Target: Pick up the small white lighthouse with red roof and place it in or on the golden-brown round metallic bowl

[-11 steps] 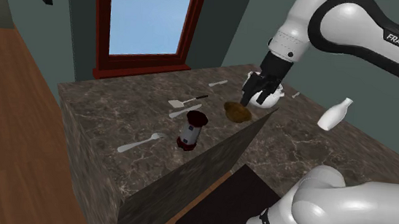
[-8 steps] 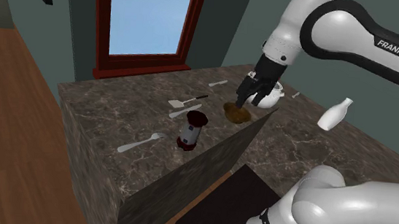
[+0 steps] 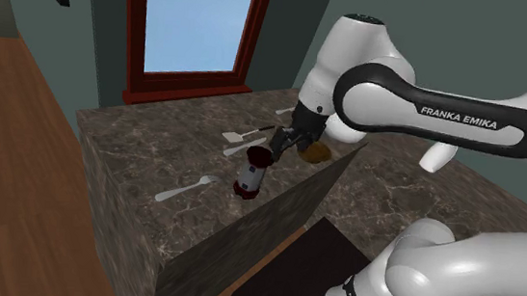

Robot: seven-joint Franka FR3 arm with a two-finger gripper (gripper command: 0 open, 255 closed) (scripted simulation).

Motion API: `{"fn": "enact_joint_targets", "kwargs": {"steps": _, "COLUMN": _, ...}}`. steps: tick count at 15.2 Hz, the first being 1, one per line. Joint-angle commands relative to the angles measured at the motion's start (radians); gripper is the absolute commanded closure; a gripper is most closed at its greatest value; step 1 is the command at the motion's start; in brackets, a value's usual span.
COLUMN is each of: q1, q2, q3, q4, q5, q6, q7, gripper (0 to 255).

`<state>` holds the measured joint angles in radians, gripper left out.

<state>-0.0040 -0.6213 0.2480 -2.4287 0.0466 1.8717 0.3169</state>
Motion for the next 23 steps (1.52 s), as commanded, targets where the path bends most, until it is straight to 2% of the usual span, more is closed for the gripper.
{"fn": "enact_joint_targets", "kwargs": {"steps": 1, "q1": -0.007, "q2": 0.044, "q3": 0.046, "q4": -0.017, "q5": -0.025, "q6": 0.076, "q7": 0.045, "gripper": 0}}
{"fn": "enact_joint_targets", "kwargs": {"steps": 4, "q1": -0.022, "q2": 0.112, "q3": 0.103, "q4": -0.027, "q5": -0.068, "q6": 0.164, "q7": 0.107, "gripper": 0}}
{"fn": "enact_joint_targets", "kwargs": {"steps": 11, "q1": -0.034, "q2": 0.154, "q3": 0.11, "q4": -0.098, "q5": -0.082, "q6": 0.275, "q7": 0.117, "gripper": 0}}
{"fn": "enact_joint_targets", "kwargs": {"steps": 19, "q1": -0.034, "q2": 0.154, "q3": 0.11, "q4": -0.098, "q5": -0.082, "q6": 0.275, "q7": 0.117, "gripper": 0}}
{"fn": "enact_joint_targets", "kwargs": {"steps": 20, "q1": -0.034, "q2": 0.154, "q3": 0.11, "q4": -0.098, "q5": -0.082, "q6": 0.275, "q7": 0.117, "gripper": 255}}
{"fn": "enact_joint_targets", "kwargs": {"steps": 23, "q1": -0.034, "q2": 0.154, "q3": 0.11, "q4": -0.098, "q5": -0.082, "q6": 0.275, "q7": 0.117, "gripper": 255}}
